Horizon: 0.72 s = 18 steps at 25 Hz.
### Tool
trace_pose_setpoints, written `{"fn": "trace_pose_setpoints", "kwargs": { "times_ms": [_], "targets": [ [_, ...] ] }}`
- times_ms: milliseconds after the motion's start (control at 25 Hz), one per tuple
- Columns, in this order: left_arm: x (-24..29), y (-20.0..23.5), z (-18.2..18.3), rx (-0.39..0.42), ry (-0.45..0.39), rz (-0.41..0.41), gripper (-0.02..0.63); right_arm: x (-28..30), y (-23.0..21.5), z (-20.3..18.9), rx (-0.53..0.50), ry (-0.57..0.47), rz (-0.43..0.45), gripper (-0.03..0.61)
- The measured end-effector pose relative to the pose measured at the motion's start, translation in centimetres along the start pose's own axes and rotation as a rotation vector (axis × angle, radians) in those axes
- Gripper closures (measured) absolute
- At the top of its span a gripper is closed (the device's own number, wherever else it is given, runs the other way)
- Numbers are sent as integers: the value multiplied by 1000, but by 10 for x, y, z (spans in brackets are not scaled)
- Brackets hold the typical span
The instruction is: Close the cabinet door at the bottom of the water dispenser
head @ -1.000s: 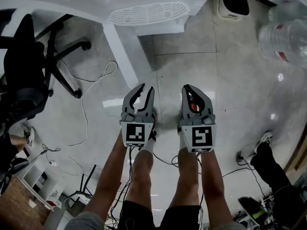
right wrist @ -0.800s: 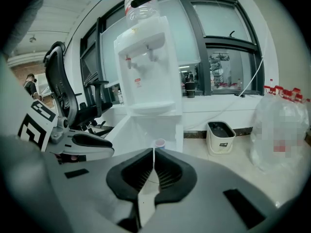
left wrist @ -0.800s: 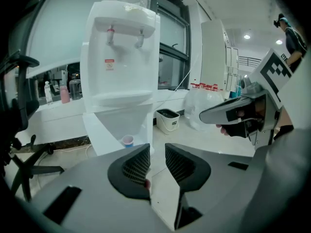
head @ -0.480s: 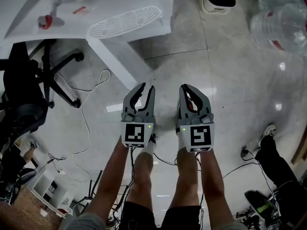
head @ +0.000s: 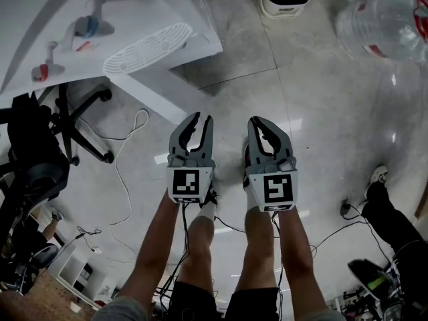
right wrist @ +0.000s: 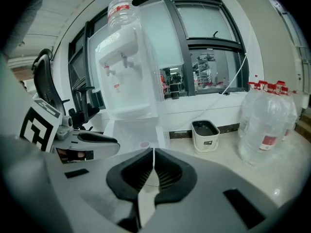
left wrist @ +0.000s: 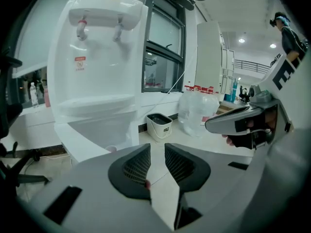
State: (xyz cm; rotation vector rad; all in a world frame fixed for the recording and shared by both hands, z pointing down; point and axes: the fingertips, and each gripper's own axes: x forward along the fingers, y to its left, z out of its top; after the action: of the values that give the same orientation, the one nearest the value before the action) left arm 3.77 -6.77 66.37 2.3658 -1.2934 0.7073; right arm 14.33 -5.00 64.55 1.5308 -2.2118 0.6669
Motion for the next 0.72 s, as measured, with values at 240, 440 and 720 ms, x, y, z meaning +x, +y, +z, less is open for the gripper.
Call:
{"fn": "trace_pose_setpoints", "kwargs": {
  "times_ms": [240,440,720],
  "targets": [
    [21,-8,17,11,-23,-15,533,-1,-17,1,21,-10,-20,554],
    [39,-13,29,25,-32,-37,536,2,-30,0,33,-6,-37,554],
    [59,-3,40,41,-28,-40,543,8,-49,4,56,-11,-63,554]
  ]
}}
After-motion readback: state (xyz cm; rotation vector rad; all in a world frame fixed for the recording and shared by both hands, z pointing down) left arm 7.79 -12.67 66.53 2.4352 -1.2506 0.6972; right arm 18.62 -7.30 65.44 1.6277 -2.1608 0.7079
